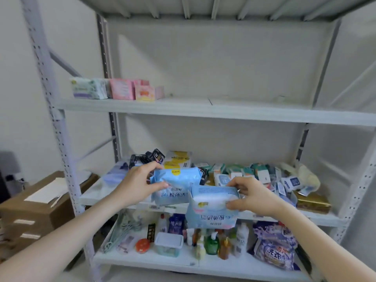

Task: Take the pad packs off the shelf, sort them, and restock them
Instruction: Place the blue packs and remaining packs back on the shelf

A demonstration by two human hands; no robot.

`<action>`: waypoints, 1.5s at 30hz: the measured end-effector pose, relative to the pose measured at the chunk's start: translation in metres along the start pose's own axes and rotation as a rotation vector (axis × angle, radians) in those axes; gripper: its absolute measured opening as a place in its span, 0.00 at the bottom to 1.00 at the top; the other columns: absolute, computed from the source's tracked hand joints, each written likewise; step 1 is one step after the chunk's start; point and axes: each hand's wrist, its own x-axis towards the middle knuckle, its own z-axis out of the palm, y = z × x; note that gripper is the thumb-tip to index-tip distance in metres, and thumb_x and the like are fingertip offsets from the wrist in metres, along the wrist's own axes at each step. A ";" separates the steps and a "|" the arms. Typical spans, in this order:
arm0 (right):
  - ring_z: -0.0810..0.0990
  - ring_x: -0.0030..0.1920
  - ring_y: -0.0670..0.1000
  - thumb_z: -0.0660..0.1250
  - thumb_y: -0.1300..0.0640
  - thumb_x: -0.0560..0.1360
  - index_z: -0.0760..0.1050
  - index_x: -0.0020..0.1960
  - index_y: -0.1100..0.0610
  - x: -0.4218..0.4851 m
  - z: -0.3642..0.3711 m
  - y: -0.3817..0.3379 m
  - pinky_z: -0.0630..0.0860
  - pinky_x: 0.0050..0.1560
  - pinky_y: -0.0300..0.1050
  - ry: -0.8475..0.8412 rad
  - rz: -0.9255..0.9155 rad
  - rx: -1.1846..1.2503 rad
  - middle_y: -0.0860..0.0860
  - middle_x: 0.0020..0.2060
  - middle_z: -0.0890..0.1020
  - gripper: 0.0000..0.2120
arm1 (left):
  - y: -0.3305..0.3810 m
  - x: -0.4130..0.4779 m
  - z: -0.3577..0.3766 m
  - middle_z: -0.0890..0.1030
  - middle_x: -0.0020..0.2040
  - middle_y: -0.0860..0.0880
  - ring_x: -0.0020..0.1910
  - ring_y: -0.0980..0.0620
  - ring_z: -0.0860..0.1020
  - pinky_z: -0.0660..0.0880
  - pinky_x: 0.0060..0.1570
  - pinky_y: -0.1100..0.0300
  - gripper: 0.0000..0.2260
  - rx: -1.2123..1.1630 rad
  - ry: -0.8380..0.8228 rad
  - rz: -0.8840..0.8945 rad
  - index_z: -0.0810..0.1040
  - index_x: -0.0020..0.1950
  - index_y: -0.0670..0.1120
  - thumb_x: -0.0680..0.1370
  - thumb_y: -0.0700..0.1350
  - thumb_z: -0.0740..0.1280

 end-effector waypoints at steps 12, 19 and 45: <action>0.84 0.44 0.51 0.79 0.57 0.64 0.78 0.49 0.52 0.030 -0.031 -0.102 0.83 0.39 0.47 0.023 -0.165 0.054 0.53 0.46 0.82 0.16 | 0.051 0.022 -0.133 0.84 0.45 0.53 0.45 0.52 0.83 0.78 0.51 0.50 0.14 0.030 0.160 0.063 0.80 0.50 0.51 0.68 0.49 0.78; 0.84 0.43 0.52 0.78 0.60 0.65 0.78 0.50 0.55 0.069 -0.040 -0.133 0.81 0.39 0.44 0.032 -0.239 0.095 0.56 0.47 0.83 0.16 | 0.057 0.067 -0.173 0.82 0.49 0.51 0.42 0.55 0.81 0.77 0.45 0.61 0.15 0.109 0.207 0.103 0.79 0.51 0.48 0.68 0.50 0.78; 0.85 0.44 0.53 0.73 0.64 0.69 0.79 0.52 0.61 0.382 -0.147 -0.145 0.80 0.37 0.43 0.177 -0.303 0.226 0.57 0.45 0.85 0.12 | -0.027 0.433 -0.208 0.82 0.50 0.50 0.53 0.52 0.79 0.76 0.54 0.56 0.16 0.073 0.222 0.130 0.79 0.45 0.53 0.64 0.57 0.79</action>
